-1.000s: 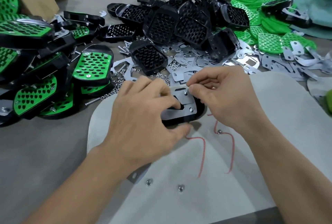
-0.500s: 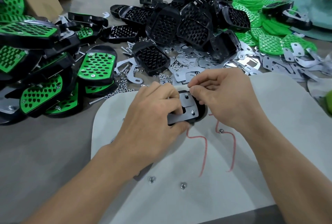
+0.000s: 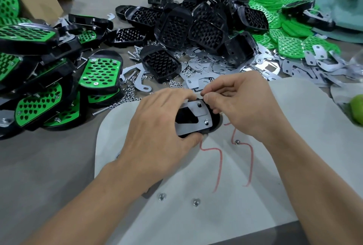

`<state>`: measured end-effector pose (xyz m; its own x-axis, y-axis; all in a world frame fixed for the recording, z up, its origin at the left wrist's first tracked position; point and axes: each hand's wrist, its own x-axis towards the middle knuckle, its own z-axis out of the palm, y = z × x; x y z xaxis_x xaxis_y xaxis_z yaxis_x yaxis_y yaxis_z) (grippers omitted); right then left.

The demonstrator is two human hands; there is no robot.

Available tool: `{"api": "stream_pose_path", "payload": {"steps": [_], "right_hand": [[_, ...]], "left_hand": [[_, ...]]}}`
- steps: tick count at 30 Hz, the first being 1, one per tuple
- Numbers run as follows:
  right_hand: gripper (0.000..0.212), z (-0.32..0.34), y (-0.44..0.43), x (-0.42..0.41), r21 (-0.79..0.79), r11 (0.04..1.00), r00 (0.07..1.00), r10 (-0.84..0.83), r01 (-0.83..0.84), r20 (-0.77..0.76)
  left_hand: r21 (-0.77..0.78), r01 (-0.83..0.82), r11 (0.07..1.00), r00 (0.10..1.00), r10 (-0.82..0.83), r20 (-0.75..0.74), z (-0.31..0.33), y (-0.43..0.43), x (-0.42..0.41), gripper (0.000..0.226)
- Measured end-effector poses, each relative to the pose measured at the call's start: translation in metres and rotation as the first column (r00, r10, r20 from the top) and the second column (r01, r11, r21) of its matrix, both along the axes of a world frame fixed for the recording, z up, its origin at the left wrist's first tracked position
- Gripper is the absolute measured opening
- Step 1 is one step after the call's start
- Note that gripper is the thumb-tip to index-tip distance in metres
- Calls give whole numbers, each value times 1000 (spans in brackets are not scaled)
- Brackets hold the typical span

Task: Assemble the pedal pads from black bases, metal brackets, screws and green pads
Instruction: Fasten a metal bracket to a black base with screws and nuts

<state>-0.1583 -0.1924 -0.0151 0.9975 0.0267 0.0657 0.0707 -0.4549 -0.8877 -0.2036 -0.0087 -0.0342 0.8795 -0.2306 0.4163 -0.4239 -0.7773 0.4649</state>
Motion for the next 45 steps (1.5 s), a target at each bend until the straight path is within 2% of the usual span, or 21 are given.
{"api": "stream_pose_path", "payload": {"steps": [5, 12, 16, 21, 28, 33, 37, 40, 45], "right_hand": [[17, -1, 1, 0, 4, 1000, 1000, 1, -1, 13], [17, -1, 1, 0, 14, 1000, 1000, 22, -23, 21], [15, 0, 1, -1, 18, 999, 999, 40, -40, 0], [16, 3, -1, 1, 77, 996, 998, 55, -54, -13], [17, 8, -2, 4, 49, 998, 999, 41, -42, 19], [19, 16, -3, 4, -125, 989, 993, 88, -78, 79], [16, 18, 3, 2, -354, 925, 980, 178, -135, 91], [15, 21, 7, 2, -442, 885, 973, 209, -147, 97], [13, 30, 13, 5, -664, 720, 943, 326, -202, 67]], "left_hand": [[33, 34, 999, 999, -35, 21, -2, 2, 1, 48], [62, 50, 997, 989, -58, 137, -6, 1, 2, 42], [45, 23, 999, 996, -27, 85, -7, 1, 0, 42], [41, 62, 997, 995, -65, 73, -9, 0, 2, 38], [51, 79, 996, 996, -80, 25, -5, -1, 4, 40], [49, 80, 996, 996, -82, 44, -4, -2, 4, 39], [51, 79, 996, 995, -82, 60, -4, -3, 5, 37], [26, 75, 997, 995, -77, 58, -4, -2, 4, 37], [1, 57, 998, 991, -56, 124, -1, -6, 2, 38]]}}
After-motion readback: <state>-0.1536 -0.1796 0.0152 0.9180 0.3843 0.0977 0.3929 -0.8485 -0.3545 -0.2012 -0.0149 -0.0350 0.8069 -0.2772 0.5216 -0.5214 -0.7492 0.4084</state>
